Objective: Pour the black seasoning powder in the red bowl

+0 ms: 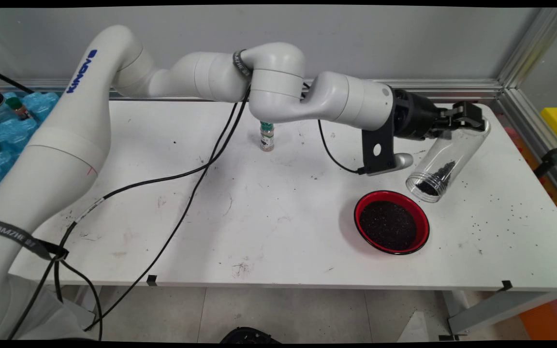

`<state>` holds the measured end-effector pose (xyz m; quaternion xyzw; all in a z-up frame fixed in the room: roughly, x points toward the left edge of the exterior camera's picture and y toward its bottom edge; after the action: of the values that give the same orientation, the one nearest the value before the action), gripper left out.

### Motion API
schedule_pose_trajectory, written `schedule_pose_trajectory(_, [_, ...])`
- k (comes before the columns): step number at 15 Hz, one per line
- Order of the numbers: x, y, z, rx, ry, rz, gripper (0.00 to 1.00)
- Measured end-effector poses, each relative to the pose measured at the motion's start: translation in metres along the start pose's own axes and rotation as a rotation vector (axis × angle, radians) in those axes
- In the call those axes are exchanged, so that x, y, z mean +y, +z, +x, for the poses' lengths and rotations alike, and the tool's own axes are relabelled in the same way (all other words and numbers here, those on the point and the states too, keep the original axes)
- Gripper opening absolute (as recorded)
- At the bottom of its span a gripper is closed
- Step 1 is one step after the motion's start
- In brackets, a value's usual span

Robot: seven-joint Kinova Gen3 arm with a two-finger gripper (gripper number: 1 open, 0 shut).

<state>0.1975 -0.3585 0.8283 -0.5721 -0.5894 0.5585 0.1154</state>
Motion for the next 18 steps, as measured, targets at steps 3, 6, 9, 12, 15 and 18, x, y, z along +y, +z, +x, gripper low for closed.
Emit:
schedule_pose_trajectory(3, [0.004,-0.001,-0.002,0.016,-0.077,-0.021,0.00])
schedule_pose_trajectory(6, [0.007,0.000,-0.004,0.030,-0.146,-0.038,0.00])
schedule_pose_trajectory(9, [0.011,0.000,-0.007,0.045,-0.221,-0.061,0.00])
schedule_pose_trajectory(12, [0.016,0.001,-0.012,0.057,-0.319,-0.093,0.00])
schedule_pose_trajectory(15, [0.022,0.001,-0.019,0.056,-0.423,-0.124,0.00])
schedule_pose_trajectory(18, [0.028,0.002,-0.027,0.059,-0.529,-0.151,0.00])
